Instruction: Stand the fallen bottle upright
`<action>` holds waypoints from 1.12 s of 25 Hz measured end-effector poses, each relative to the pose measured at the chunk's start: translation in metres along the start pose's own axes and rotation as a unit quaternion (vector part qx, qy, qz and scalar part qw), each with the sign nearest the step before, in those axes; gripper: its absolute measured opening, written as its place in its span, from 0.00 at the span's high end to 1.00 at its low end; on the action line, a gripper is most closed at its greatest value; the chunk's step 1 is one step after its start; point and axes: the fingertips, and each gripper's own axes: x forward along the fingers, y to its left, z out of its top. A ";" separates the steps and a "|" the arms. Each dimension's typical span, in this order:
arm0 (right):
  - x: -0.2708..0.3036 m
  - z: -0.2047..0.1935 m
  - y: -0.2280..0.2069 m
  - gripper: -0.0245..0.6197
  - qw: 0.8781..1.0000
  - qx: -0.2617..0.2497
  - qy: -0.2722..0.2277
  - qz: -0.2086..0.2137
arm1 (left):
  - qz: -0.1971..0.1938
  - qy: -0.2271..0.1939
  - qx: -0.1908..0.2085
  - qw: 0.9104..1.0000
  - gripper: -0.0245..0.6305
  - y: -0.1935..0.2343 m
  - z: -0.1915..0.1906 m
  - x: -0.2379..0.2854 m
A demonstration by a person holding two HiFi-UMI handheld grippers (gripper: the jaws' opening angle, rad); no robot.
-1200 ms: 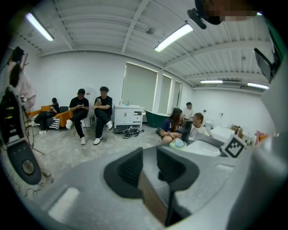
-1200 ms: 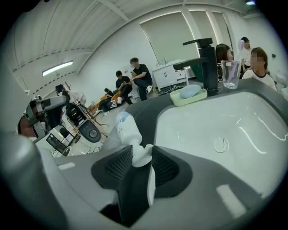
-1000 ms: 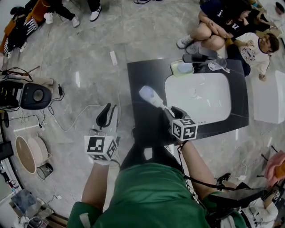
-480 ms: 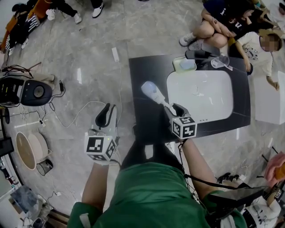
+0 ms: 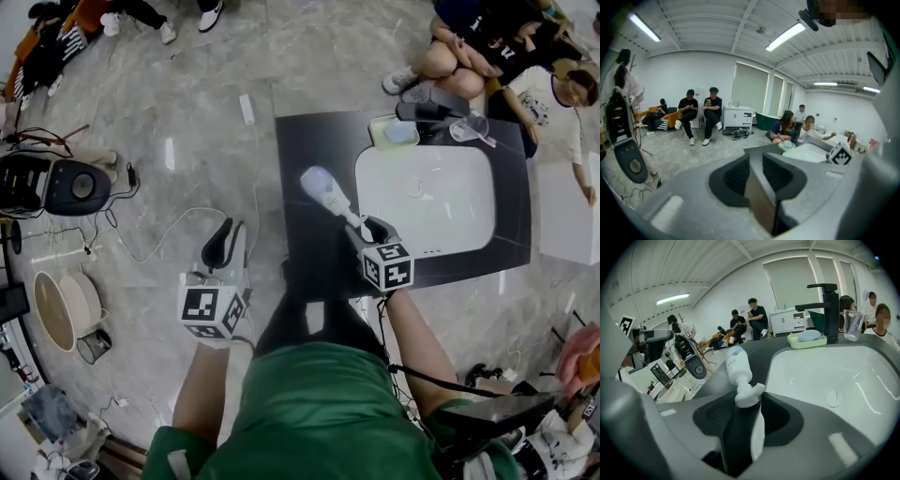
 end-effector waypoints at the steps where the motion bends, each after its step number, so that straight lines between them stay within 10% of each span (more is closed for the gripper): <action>1: -0.001 0.000 0.000 0.69 1.000 0.005 -0.005 -0.001 | 0.001 0.001 -0.001 1.000 0.83 0.000 0.000 -0.001; 28: -0.051 0.066 0.012 0.72 0.996 -0.062 -0.060 -0.035 | -0.012 -0.029 0.003 0.999 0.84 -0.015 0.037 -0.013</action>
